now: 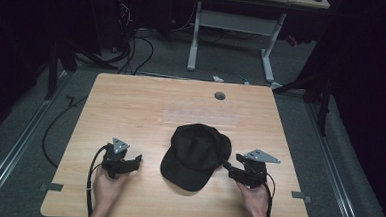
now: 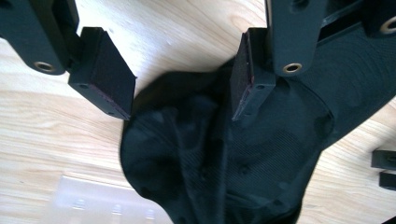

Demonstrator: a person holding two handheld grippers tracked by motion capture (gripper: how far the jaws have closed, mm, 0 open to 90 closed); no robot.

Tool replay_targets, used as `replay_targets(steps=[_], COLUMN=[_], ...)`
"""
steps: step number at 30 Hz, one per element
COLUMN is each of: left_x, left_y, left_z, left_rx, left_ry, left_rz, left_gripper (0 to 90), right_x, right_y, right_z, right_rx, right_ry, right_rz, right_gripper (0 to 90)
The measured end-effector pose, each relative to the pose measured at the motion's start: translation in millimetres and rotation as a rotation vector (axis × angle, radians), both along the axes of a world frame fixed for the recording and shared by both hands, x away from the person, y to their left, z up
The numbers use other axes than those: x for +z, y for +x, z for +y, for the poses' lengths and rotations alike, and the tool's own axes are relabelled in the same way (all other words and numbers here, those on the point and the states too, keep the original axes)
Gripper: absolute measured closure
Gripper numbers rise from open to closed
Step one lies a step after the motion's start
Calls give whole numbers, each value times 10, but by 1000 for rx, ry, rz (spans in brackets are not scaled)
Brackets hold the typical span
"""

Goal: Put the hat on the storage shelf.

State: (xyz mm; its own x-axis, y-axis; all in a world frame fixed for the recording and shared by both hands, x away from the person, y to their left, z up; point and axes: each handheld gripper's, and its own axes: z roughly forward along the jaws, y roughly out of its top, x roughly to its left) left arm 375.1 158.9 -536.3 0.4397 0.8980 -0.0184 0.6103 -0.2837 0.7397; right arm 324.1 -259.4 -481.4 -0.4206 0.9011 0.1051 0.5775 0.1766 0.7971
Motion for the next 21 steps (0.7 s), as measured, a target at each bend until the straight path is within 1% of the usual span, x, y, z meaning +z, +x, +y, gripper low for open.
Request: replay_targets(steps=[1, 2, 4, 7, 11, 12, 13, 16, 17, 19, 21], left_x=[0, 0, 0, 0, 0, 0, 0, 0, 0, 0, 0], left_y=[0, 0, 0, 0, 0, 0, 0, -1, 0, 0, 0], left_z=[0, 0, 0, 0, 0, 0, 0, 0, 0, 0, 0], left_rx=[0, 0, -1, 0, -1, -1, -1, -2, -2, -2, -2], left_ry=[0, 0, 0, 0, 1, 0, 0, 0, 0, 0, 0], left_rz=[0, 0, 0, 0, 0, 0, 0, 0, 0, 0, 0], left_gripper=[273, 273, 273, 273, 273, 273, 274, 274, 274, 275, 275], right_x=[0, 24, 34, 89, 120, 127, 127, 141, 141, 142, 139], right_y=[0, 41, 51, 119, 182, 238, 238, 324, 324, 374, 392], right_z=[0, 36, 51, 102, 133, 150, 150, 184, 184, 214, 219], right_rx=[0, 12, 12, 33, 34, 38, 38, 34, 34, 31, 33], right_ry=[0, 5, 8, 10, 16, 8, 8, 16, 16, 5, 3], right_rz=[0, 3, 6, 0, 6, 6, 6, 15, 15, 27, 28], right_gripper=[404, 400, 398, 394, 394, 394, 394, 410, 410, 424, 427])
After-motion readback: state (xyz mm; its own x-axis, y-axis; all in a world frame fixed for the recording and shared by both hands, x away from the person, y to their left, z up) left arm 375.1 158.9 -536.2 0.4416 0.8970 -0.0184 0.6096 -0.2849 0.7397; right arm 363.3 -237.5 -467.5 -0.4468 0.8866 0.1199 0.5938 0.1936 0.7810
